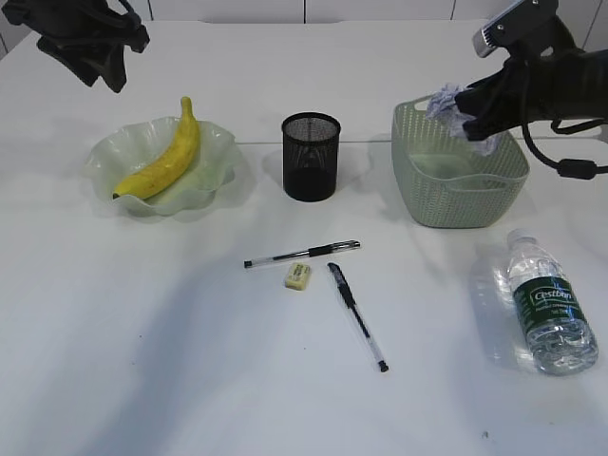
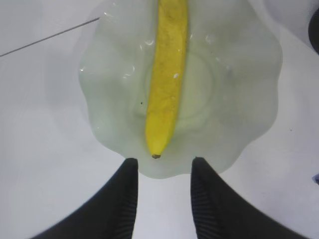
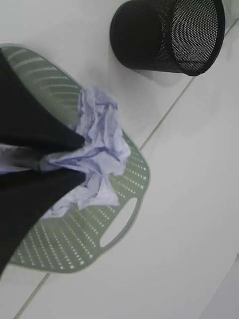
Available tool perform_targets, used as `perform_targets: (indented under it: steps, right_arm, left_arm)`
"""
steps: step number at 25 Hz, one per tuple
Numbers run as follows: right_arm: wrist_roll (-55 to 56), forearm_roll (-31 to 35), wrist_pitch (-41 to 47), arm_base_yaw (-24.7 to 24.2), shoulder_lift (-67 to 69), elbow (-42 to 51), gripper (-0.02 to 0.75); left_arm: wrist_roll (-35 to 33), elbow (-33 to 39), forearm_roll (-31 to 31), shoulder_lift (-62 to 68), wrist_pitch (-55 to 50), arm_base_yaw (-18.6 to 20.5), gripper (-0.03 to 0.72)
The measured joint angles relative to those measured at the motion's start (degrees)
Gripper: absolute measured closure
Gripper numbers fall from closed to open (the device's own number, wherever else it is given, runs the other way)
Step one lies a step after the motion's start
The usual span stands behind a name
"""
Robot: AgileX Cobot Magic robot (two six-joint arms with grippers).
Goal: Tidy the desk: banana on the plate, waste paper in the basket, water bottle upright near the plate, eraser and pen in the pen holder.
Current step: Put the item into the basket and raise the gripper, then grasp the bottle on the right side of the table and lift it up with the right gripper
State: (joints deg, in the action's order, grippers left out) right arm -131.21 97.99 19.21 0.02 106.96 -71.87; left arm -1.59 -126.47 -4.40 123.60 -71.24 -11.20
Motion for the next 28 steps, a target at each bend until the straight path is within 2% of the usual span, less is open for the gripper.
perform_targets:
  steps: [4, 7, 18, 28]
  right_arm:
    - [-0.38, 3.05, -0.05, 0.00, 0.00, -0.20, 0.468]
    - [-0.59, 4.74, -0.69, 0.00, 0.00, -0.46, 0.424]
    - [2.59, 5.74, -2.39, 0.00, -0.32, -2.52, 0.410]
    - [6.67, 5.74, -2.52, 0.00, -9.52, -2.52, 0.410]
  left_arm:
    - [-0.11, 0.00, 0.00, 0.00, 0.00, 0.00, 0.445]
    - [-0.98, 0.00, -0.11, 0.00, 0.00, 0.00, 0.444]
    - [-1.55, 0.00, -1.96, 0.00, 0.00, 0.00, 0.445]
    - [-1.55, 0.00, -1.96, -2.74, -0.10, 0.00, 0.444]
